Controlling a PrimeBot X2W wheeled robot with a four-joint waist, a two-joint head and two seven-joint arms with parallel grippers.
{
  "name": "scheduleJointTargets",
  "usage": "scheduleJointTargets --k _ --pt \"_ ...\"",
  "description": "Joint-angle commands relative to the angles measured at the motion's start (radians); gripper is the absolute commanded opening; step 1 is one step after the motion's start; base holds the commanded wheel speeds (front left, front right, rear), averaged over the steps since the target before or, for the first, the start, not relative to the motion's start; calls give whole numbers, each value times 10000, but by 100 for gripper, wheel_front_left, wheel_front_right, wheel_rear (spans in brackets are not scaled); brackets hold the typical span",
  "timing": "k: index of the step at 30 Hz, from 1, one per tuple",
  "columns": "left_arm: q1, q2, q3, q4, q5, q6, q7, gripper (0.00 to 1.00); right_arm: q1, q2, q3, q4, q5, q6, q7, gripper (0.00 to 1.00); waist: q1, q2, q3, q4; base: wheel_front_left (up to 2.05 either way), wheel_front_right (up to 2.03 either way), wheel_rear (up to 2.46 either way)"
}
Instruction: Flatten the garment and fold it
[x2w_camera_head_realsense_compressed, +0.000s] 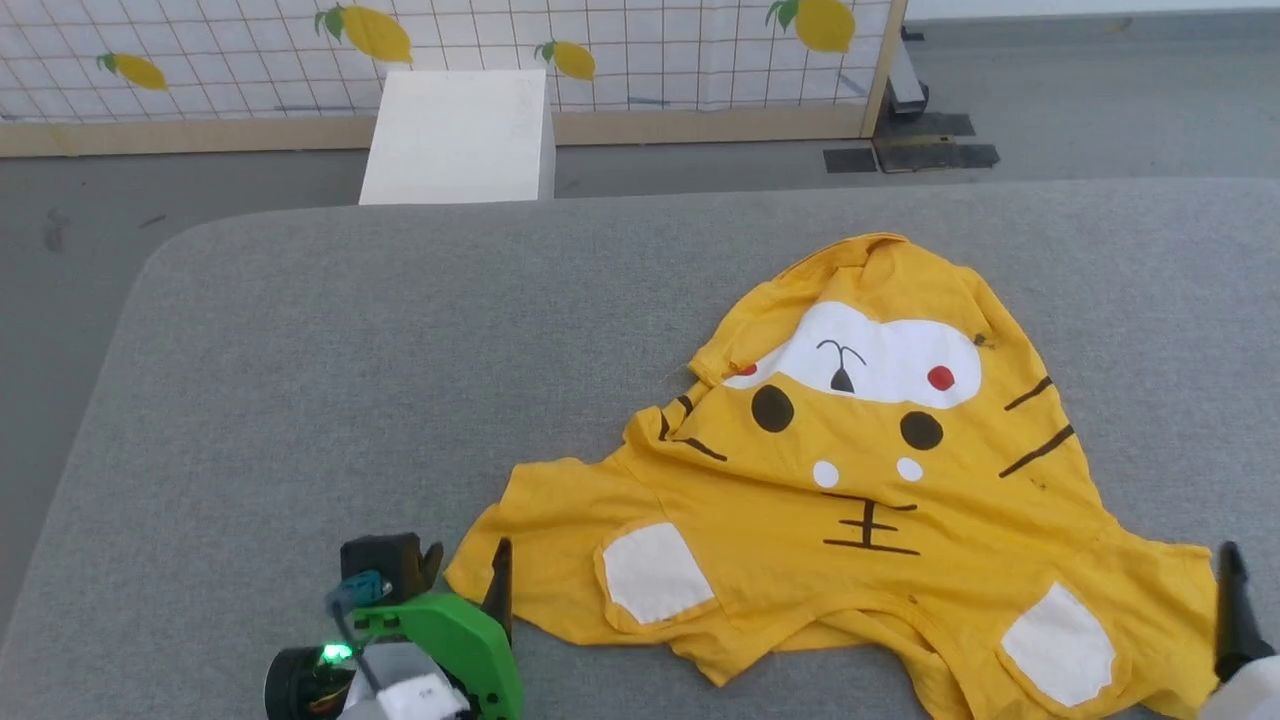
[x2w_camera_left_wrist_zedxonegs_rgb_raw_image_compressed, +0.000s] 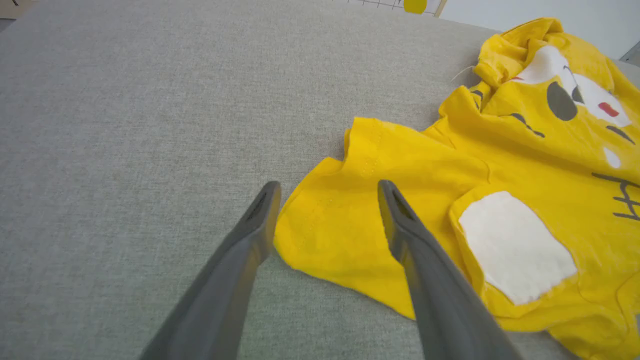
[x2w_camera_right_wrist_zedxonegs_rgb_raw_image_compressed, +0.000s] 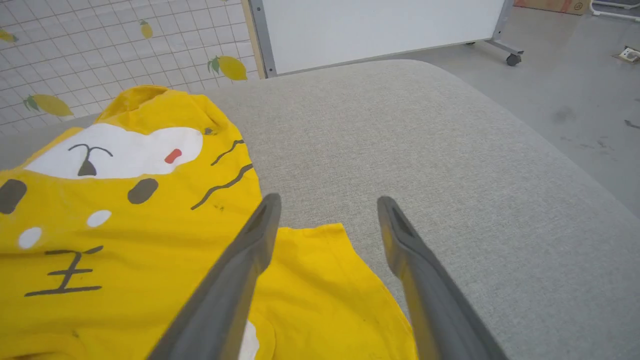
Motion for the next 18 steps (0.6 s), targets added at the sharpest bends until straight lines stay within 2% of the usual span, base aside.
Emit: scheduleJointTargets --k 1,4,6,9,12,13,14,15,18 --pt "-205 96 -12 69 75 255 485 100 139 2 178 -139 102 -15 -50 100 0 0 122 -110 0 0 0" --pt "-376 230 -38 234 335 805 1661 100 153 2 588 -316 244 -15 -75 100 0 0 275 -230 0 0 0" --pt "-506 298 -31 294 426 1023 2121 100 143 2 823 -360 358 -15 -59 100 0 0 357 -332 0 0 0" --pt "-568 260 -106 475 220 1012 2974 100 130 2 1093 -398 466 -15 -57 100 0 0 438 -454 0 0 0" --pt "-494 215 -291 535 -122 779 4009 99 109 3 1276 -434 549 -15 -31 100 0 0 500 -596 0 0 0" --pt "-462 217 -350 514 -168 735 4261 62 108 3 1301 -446 562 -15 -21 100 0 0 514 -624 0 0 0" --pt "-430 238 -412 448 -203 686 4495 33 104 3 1322 -465 566 -15 -7 100 0 0 529 -657 0 0 0" --pt "-416 263 -430 362 -213 678 4585 0 100 3 1328 -481 570 -15 2 100 0 0 541 -675 0 0 0" --pt "-393 387 -317 -39 -213 745 4389 0 112 3 1361 -530 567 -15 90 100 0 0 559 -715 0 0 0"
